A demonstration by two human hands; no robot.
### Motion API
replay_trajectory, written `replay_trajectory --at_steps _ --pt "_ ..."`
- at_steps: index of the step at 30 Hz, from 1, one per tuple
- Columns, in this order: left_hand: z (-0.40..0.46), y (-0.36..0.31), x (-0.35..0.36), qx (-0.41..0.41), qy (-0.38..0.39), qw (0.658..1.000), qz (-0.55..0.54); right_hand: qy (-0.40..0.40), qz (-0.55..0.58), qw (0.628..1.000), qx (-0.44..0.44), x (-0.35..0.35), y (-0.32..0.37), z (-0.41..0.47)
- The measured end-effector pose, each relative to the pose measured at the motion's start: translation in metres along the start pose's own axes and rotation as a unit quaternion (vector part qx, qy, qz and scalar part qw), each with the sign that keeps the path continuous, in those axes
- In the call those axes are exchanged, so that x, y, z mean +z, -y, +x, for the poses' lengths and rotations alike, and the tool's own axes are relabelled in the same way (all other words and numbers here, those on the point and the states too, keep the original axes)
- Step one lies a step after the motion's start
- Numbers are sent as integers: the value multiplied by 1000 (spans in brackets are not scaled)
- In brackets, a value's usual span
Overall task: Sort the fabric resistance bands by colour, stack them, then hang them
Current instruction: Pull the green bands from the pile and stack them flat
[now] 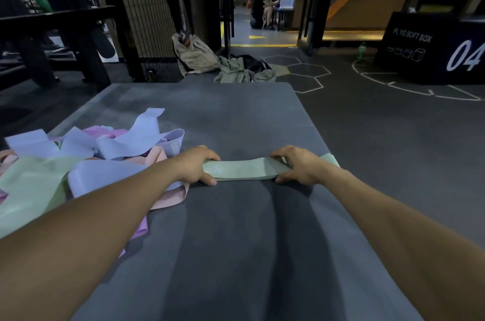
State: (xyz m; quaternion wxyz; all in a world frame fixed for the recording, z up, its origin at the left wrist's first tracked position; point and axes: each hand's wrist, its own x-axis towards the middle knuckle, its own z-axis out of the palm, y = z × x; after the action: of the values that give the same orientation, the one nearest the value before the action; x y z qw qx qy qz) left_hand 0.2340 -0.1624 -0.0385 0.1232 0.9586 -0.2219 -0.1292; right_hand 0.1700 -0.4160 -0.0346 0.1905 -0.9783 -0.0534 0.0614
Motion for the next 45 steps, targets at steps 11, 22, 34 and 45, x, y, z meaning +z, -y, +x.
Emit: replay_trajectory --at_steps 11,22,34,45 --pt "-10 7 -2 -14 -24 999 -41 -24 -11 1000 7 5 9 -3" --pt "-44 4 -17 9 -104 992 -70 -58 4 998 5 3 54 -10" --pt "-198 60 -30 -64 -294 949 -98 -76 72 990 -92 44 221 -62" --pt "-280 107 0 -241 -317 896 -198 -59 143 984 -87 111 315 -89"
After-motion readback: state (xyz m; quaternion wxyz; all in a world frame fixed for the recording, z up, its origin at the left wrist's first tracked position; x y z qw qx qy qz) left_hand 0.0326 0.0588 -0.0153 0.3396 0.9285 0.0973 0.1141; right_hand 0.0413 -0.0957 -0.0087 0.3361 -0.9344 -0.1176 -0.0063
